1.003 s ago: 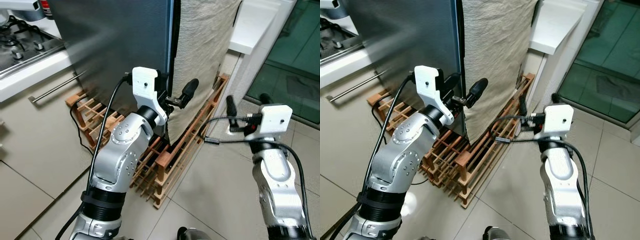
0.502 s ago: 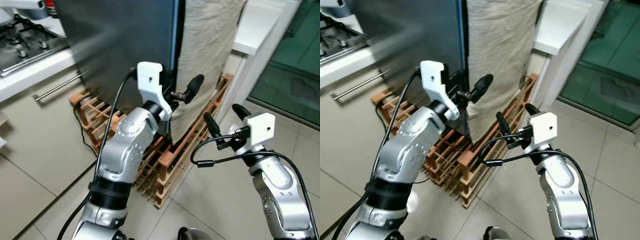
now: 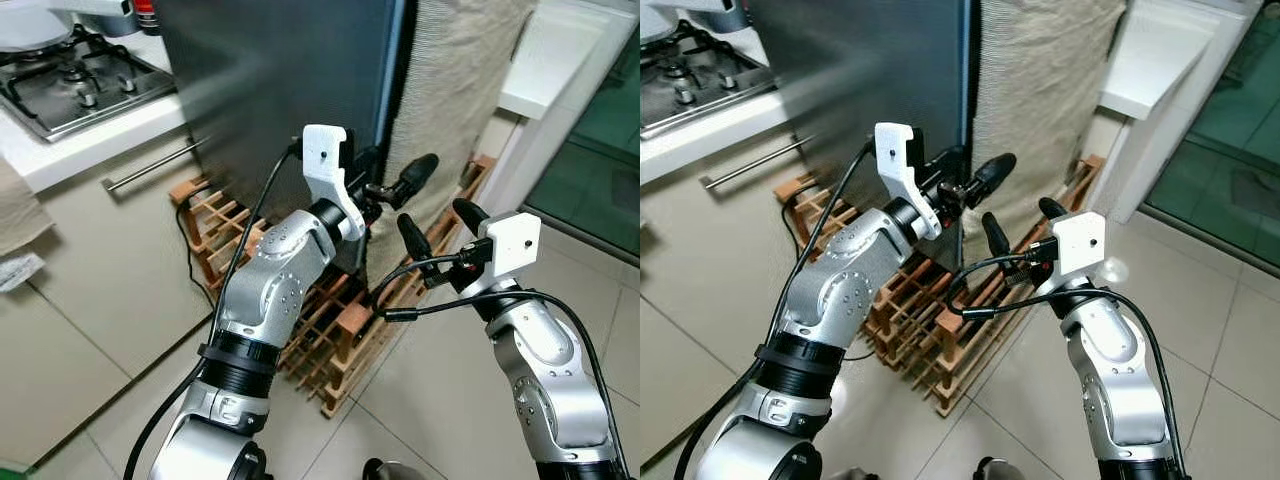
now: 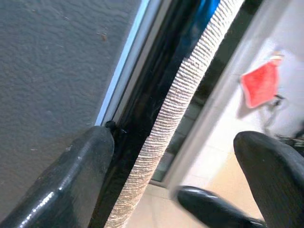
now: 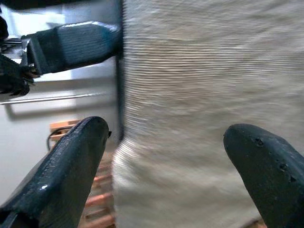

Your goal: Restocking fridge

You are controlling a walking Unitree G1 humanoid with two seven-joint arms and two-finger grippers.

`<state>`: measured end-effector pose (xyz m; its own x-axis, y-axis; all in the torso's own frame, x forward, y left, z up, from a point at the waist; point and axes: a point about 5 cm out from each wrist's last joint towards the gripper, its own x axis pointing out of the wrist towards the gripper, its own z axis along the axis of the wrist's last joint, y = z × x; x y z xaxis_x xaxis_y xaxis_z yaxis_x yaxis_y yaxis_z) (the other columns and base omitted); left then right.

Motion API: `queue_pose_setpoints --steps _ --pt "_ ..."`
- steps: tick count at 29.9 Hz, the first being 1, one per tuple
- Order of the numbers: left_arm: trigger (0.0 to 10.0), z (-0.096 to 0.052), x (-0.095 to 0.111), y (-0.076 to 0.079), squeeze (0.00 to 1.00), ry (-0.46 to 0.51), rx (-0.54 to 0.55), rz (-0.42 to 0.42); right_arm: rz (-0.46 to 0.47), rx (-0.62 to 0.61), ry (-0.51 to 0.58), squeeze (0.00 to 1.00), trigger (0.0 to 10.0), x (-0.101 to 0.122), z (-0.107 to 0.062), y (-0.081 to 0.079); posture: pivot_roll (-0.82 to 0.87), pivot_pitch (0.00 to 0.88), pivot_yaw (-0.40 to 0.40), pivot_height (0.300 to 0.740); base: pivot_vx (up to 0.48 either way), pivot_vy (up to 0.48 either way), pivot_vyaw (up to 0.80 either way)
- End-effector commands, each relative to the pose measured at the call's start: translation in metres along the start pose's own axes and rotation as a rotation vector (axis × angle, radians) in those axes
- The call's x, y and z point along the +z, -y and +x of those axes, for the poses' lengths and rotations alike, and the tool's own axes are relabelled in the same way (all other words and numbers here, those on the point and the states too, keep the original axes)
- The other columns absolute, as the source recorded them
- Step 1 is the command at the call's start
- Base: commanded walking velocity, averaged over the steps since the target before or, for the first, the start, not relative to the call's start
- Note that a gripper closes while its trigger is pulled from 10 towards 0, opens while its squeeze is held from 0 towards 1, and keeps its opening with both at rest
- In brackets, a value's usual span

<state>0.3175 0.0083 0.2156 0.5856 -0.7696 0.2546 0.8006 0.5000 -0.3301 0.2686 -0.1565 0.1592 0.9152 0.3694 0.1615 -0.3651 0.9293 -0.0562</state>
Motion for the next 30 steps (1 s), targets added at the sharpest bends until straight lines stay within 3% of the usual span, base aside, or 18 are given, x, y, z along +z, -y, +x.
queue_pose_setpoints --steps 1,8,15,16,17,21,22,23,26,30 --pt "10.0 0.021 -0.008 0.052 0.00 -0.008 -0.289 -0.085 0.008 0.014 0.007 0.00 10.0 0.003 0.002 -0.004 -0.18 0.089 0.029 0.740 0.000 0.000 0.00" --pt "10.0 0.026 -0.012 0.080 0.00 -0.019 -0.471 -0.156 0.017 0.021 -0.010 0.00 10.0 0.001 -0.002 -0.009 -0.20 0.093 0.038 0.740 0.000 0.000 0.00" --pt "10.0 0.026 -0.007 0.086 0.00 -0.007 -0.528 -0.208 0.018 0.031 -0.108 0.00 10.0 -0.016 -0.016 -0.011 -0.21 0.094 0.043 0.740 0.000 0.000 0.00" --pt "10.0 0.026 -0.006 0.086 0.00 -0.006 -0.535 -0.220 0.017 0.019 -0.149 0.00 10.0 -0.024 -0.024 -0.008 -0.21 0.095 0.044 0.740 0.000 0.000 0.00" --pt "10.0 0.028 -0.006 0.088 0.00 -0.007 -0.542 -0.229 0.000 -0.028 -0.272 0.00 10.0 -0.050 -0.048 0.004 -0.22 0.095 0.049 0.740 0.000 0.000 0.00" --pt "10.0 0.028 -0.006 0.089 0.00 -0.010 -0.554 -0.237 0.002 -0.059 -0.345 0.00 10.0 -0.065 -0.065 0.012 -0.22 0.096 0.053 0.740 0.000 0.000 0.00" --pt "10.0 0.029 -0.006 0.091 0.00 -0.015 -0.560 -0.237 0.029 -0.138 -0.435 0.00 10.0 -0.084 -0.087 0.026 -0.24 0.093 0.064 0.740 0.000 0.000 0.00" --pt "10.0 0.030 -0.006 0.091 0.00 -0.017 -0.560 -0.237 0.067 -0.171 -0.487 0.00 10.0 -0.095 -0.097 0.031 -0.24 0.092 0.065 0.740 0.000 0.000 0.00" --pt "10.0 0.031 -0.006 0.091 0.00 -0.020 -0.564 -0.241 0.191 -0.233 -0.615 0.00 10.0 -0.120 -0.117 0.038 -0.24 0.087 0.063 0.740 0.000 0.000 0.00" --pt "10.0 0.030 -0.004 0.091 0.00 -0.018 -0.570 -0.242 0.254 -0.292 -0.741 0.00 10.0 -0.145 -0.137 0.045 -0.23 0.084 0.061 0.740 0.000 0.000 0.00"
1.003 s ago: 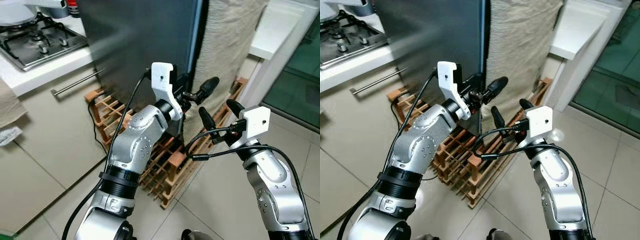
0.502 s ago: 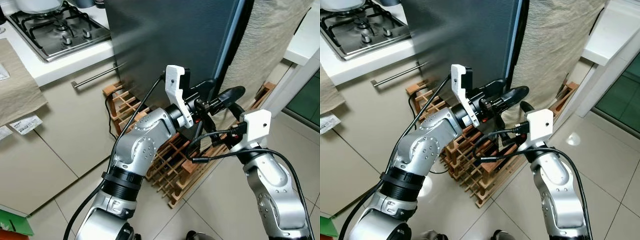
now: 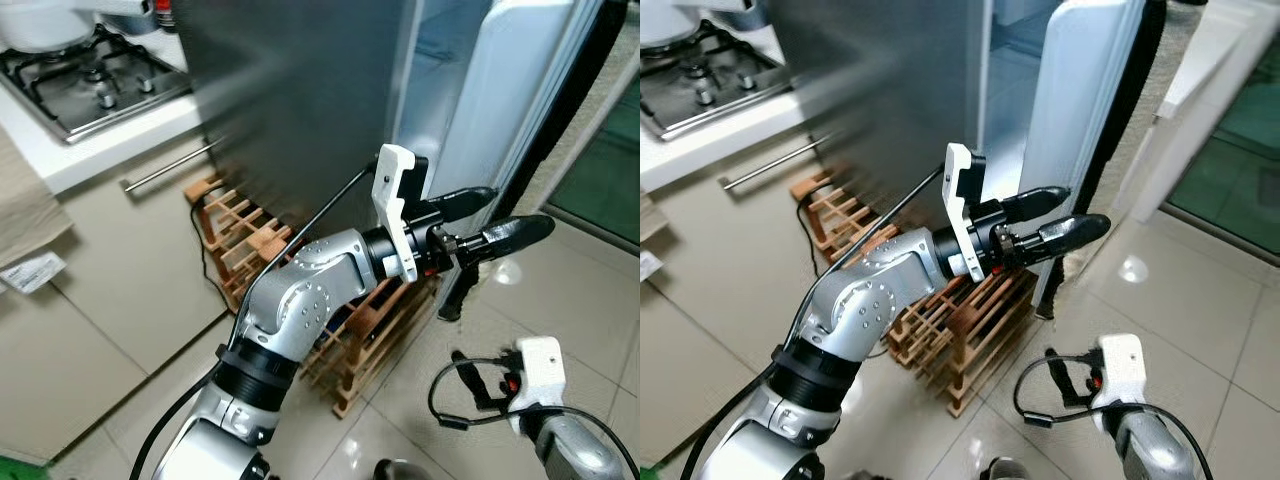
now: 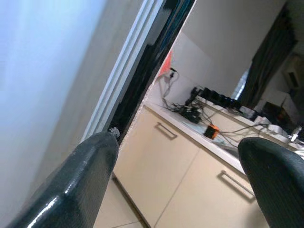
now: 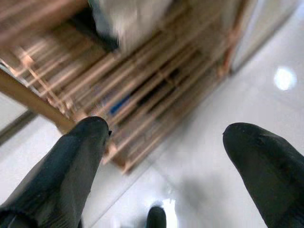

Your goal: Restocking fridge

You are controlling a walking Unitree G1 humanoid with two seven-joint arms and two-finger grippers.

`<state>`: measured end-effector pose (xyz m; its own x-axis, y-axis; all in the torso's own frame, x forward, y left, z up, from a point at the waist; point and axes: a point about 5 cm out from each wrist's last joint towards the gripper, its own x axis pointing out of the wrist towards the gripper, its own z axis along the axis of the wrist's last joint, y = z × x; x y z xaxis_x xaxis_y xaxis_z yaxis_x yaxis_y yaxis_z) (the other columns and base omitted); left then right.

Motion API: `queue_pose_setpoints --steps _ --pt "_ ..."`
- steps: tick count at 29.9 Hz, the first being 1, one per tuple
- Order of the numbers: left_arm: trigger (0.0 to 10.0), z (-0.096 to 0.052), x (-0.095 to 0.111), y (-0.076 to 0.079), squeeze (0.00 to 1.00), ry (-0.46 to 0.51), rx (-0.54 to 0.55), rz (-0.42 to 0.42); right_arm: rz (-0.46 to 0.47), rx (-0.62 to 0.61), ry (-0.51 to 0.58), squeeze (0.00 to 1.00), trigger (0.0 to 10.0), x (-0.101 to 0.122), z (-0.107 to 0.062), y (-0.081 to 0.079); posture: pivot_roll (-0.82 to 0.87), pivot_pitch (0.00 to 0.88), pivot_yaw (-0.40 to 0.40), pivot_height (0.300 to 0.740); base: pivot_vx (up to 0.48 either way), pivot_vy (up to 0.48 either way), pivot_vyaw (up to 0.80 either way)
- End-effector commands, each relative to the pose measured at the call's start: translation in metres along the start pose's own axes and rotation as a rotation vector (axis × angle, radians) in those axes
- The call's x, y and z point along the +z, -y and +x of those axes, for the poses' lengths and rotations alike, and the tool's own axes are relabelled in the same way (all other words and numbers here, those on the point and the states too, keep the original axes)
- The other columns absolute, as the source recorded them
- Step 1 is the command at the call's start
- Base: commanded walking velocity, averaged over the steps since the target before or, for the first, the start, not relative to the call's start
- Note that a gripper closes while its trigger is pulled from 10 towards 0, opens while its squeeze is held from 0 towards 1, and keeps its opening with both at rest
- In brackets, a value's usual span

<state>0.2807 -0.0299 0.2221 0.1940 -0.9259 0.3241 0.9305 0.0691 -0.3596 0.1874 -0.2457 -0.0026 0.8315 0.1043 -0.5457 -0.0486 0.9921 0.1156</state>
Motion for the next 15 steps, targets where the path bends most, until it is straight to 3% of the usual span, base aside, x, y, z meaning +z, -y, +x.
queue_pose_setpoints --steps 1,4,6,11,15 --pt "10.0 0.035 0.008 0.030 0.00 0.072 -0.154 -0.054 0.058 -0.061 -0.113 0.00 10.0 -0.027 0.004 0.011 -0.23 0.083 0.056 0.740 0.000 0.000 0.00" --pt "10.0 0.035 0.011 0.030 0.00 0.087 -0.146 -0.059 0.190 -0.166 -0.327 0.00 10.0 -0.079 0.003 0.019 -0.23 0.082 0.054 0.740 0.000 0.000 0.00" --pt "10.0 0.035 0.012 0.030 0.00 0.095 -0.142 -0.063 0.285 -0.190 -0.383 0.00 10.0 -0.091 -0.001 0.020 -0.22 0.080 0.053 0.740 0.000 0.000 0.00" --pt "10.0 0.030 0.020 0.026 0.00 0.117 -0.100 -0.072 0.379 -0.174 -0.384 0.00 10.0 -0.084 0.000 0.028 -0.21 0.081 0.053 0.740 0.000 0.000 0.00" --pt "10.0 0.024 0.027 0.022 0.00 0.140 -0.064 -0.082 0.354 -0.083 -0.361 0.00 10.0 -0.066 0.019 0.018 -0.21 0.083 0.052 0.740 0.000 0.000 0.00"
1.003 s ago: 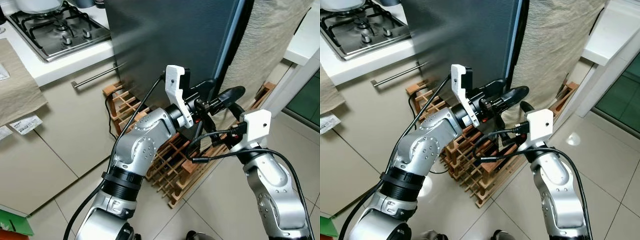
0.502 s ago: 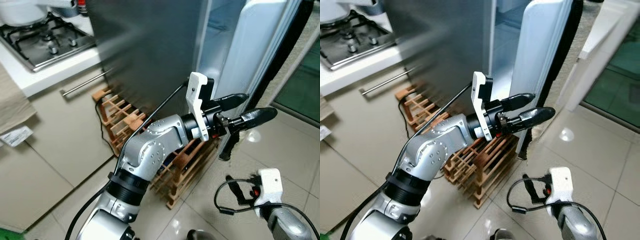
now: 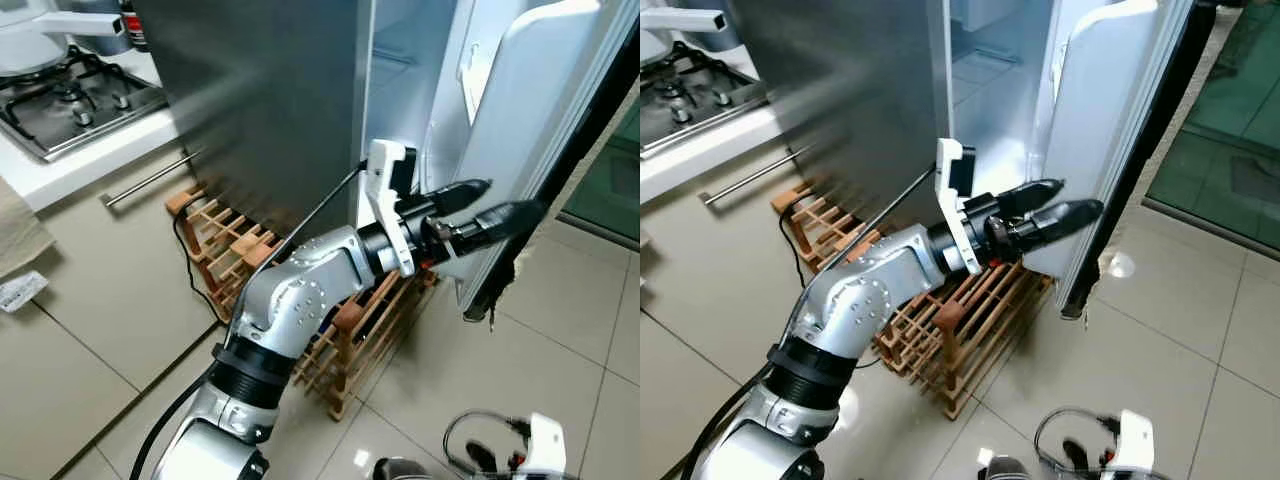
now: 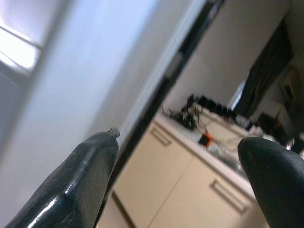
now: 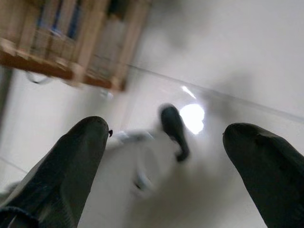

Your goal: Restocking fridge

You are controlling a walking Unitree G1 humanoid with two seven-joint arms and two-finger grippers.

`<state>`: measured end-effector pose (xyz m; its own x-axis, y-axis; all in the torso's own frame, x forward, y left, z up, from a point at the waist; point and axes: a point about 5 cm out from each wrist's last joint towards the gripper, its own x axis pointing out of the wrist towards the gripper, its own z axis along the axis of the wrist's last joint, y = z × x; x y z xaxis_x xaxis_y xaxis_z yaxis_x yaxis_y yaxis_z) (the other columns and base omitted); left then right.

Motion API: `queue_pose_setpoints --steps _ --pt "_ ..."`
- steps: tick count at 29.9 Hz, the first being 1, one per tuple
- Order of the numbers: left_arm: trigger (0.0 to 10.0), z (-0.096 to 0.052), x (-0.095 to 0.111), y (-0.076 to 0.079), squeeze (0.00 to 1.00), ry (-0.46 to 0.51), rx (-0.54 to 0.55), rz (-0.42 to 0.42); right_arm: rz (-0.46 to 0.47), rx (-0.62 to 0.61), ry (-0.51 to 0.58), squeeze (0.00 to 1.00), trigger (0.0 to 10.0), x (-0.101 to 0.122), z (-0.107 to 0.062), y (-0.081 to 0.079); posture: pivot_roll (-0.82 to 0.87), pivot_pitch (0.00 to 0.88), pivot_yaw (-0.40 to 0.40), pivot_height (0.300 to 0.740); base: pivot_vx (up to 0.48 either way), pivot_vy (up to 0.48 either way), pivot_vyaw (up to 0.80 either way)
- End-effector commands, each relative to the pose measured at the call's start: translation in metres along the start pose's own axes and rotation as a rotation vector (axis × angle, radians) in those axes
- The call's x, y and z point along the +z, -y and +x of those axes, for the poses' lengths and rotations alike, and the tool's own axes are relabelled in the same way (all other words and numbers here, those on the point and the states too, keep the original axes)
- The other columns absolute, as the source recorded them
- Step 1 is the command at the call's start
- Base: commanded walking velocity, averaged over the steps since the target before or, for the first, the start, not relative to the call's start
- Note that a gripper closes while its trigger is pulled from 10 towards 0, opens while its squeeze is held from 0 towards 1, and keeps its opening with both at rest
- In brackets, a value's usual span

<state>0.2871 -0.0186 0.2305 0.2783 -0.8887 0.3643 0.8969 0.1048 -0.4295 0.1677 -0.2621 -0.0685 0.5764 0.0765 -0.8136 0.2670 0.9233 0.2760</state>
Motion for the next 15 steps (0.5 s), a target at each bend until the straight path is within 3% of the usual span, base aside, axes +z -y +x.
queue_pose_setpoints --steps 1,3,6,11,15 --pt "10.0 0.029 0.011 0.027 0.00 0.061 -0.122 -0.033 -0.004 0.054 -0.004 0.00 10.0 0.000 0.004 -0.010 -0.21 0.082 0.052 0.740 0.000 0.000 0.00" --pt "10.0 0.024 0.011 0.018 0.00 0.052 -0.049 -0.007 -0.032 0.199 0.014 0.00 10.0 0.019 0.014 -0.043 -0.20 0.081 0.051 0.740 0.000 0.000 0.00" --pt "10.0 0.021 0.010 0.009 0.00 0.031 0.023 0.018 -0.048 0.298 0.001 0.00 10.0 0.028 0.020 -0.067 -0.19 0.079 0.046 0.740 0.000 0.000 0.00" --pt "10.0 0.019 0.004 -0.003 0.00 -0.040 0.138 0.065 -0.135 0.395 -0.054 0.00 10.0 0.032 0.025 -0.093 -0.18 0.076 0.039 0.740 0.000 0.000 0.00" --pt "10.0 0.018 0.003 -0.004 0.00 -0.047 0.159 0.073 -0.182 0.424 -0.036 0.00 10.0 0.040 0.026 -0.105 -0.17 0.075 0.037 0.740 0.000 0.000 0.00"
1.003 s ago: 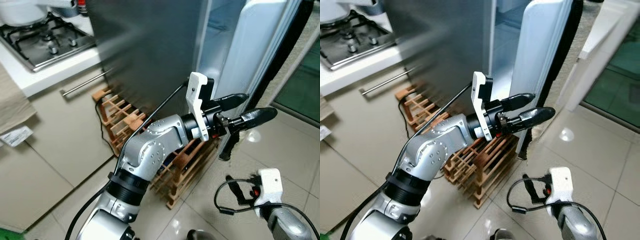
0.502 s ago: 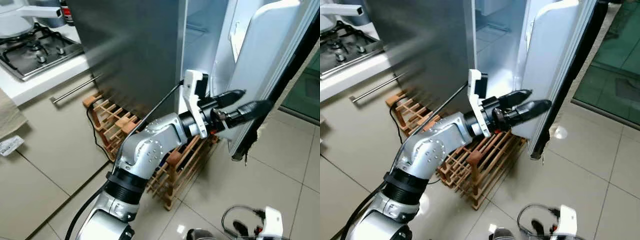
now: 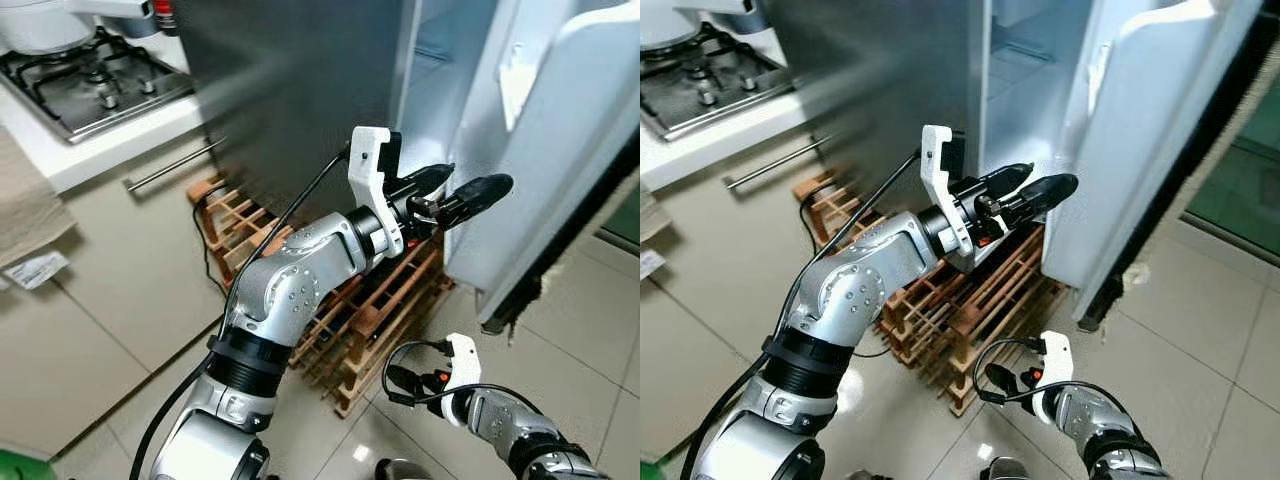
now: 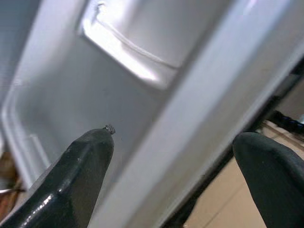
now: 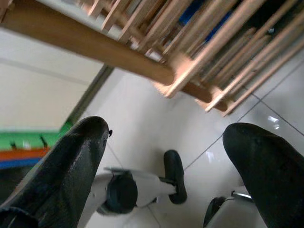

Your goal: Restocking fridge

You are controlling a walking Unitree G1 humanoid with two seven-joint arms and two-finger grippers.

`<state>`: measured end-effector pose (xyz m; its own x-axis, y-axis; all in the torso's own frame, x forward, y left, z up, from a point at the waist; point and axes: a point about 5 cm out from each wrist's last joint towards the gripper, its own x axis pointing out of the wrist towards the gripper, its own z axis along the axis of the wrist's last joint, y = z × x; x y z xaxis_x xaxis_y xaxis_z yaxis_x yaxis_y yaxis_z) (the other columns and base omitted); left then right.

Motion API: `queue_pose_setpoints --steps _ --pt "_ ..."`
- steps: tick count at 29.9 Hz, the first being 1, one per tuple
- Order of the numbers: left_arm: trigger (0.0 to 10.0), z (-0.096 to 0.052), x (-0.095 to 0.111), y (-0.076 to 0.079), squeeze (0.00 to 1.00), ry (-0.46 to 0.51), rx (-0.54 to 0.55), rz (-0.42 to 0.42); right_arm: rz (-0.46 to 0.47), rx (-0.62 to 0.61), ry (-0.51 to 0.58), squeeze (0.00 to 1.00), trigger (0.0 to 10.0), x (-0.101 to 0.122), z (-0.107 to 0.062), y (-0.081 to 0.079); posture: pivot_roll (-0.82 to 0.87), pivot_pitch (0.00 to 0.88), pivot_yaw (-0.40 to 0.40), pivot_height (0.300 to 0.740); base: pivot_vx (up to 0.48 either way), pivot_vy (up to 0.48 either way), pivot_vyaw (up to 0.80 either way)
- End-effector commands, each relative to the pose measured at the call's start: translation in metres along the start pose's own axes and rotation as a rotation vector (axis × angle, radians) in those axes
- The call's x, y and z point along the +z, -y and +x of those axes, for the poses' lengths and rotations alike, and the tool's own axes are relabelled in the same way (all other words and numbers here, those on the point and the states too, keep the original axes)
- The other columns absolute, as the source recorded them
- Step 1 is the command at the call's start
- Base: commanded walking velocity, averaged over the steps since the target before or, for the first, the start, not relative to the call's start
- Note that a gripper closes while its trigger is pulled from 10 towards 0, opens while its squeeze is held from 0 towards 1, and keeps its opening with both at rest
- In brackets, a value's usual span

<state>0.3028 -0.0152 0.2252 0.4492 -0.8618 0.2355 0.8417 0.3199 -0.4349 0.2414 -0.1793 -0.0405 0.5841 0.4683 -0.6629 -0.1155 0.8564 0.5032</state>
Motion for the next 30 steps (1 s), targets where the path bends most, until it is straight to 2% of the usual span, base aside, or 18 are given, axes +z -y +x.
queue_pose_setpoints --steps 1,4,7,8,9,11,14,16,19,20,24,25,28,29,30 --pt "10.0 0.015 0.002 0.016 0.00 -0.002 -0.047 0.008 -0.045 0.021 0.024 0.00 10.0 0.011 0.003 -0.006 -0.17 0.074 0.038 0.740 0.000 0.000 0.00" --pt "10.0 0.013 0.002 0.013 0.00 -0.005 -0.026 0.028 -0.097 0.041 0.060 0.00 10.0 0.024 0.005 -0.012 -0.17 0.074 0.041 0.740 0.000 0.000 0.00" --pt "10.0 0.007 0.003 0.001 0.00 -0.002 0.089 0.123 -0.166 0.123 0.124 0.00 10.0 0.050 0.005 -0.027 -0.18 0.073 0.044 0.740 0.000 0.000 0.00" --pt "10.0 0.004 0.007 -0.007 0.00 0.014 0.182 0.186 -0.194 0.154 0.154 0.00 10.0 0.057 0.003 -0.036 -0.18 0.072 0.044 0.740 0.000 0.000 0.00" --pt "10.0 0.004 0.007 -0.007 0.00 0.014 0.182 0.186 -0.194 0.154 0.154 0.00 10.0 0.057 0.003 -0.036 -0.18 0.072 0.044 0.740 0.000 0.000 0.00" --pt "10.0 -0.009 0.021 -0.026 0.00 0.077 0.384 0.302 -0.262 0.214 0.199 0.00 10.0 0.070 -0.007 -0.057 -0.18 0.066 0.043 0.740 0.000 0.000 0.00" --pt "10.0 -0.022 0.035 -0.033 0.00 0.143 0.491 0.369 -0.321 0.231 0.234 0.00 10.0 0.077 -0.019 -0.066 -0.18 0.062 0.041 0.740 0.000 0.000 0.00" --pt "10.0 -0.029 0.044 -0.033 0.00 0.183 0.508 0.390 -0.387 0.181 0.277 0.00 10.0 0.083 -0.035 -0.063 -0.18 0.056 0.038 0.740 0.000 0.000 0.00" --pt "10.0 -0.031 0.043 -0.034 0.00 0.182 0.514 0.392 -0.411 0.137 0.302 0.00 10.0 0.087 -0.045 -0.056 -0.18 0.053 0.039 0.740 0.000 0.000 0.00" --pt "10.0 -0.033 0.041 -0.036 0.00 0.180 0.527 0.390 -0.434 0.089 0.323 0.00 10.0 0.091 -0.059 -0.049 -0.19 0.049 0.042 0.740 0.000 0.000 0.00" --pt "10.0 -0.033 0.038 -0.038 0.00 0.176 0.537 0.394 -0.442 0.039 0.332 0.00 10.0 0.093 -0.072 -0.044 -0.19 0.043 0.047 0.740 0.000 0.000 0.00" --pt "10.0 -0.037 0.036 -0.042 0.00 0.166 0.574 0.426 -0.453 -0.016 0.353 0.00 10.0 0.096 -0.081 -0.036 -0.20 0.039 0.050 0.740 0.000 0.000 0.00" --pt "10.0 -0.043 0.033 -0.050 0.00 0.151 0.635 0.442 -0.460 -0.084 0.387 0.00 10.0 0.101 -0.087 -0.027 -0.20 0.038 0.051 0.740 0.000 0.000 0.00" --pt "10.0 -0.052 0.030 -0.061 0.00 0.129 0.710 0.441 -0.466 -0.186 0.419 0.00 10.0 0.105 -0.093 -0.013 -0.20 0.032 0.052 0.740 0.000 0.000 0.00" --pt "10.0 -0.052 0.030 -0.061 0.00 0.129 0.710 0.441 -0.466 -0.186 0.419 0.00 10.0 0.105 -0.093 -0.013 -0.20 0.032 0.052 0.740 0.000 0.000 0.00"
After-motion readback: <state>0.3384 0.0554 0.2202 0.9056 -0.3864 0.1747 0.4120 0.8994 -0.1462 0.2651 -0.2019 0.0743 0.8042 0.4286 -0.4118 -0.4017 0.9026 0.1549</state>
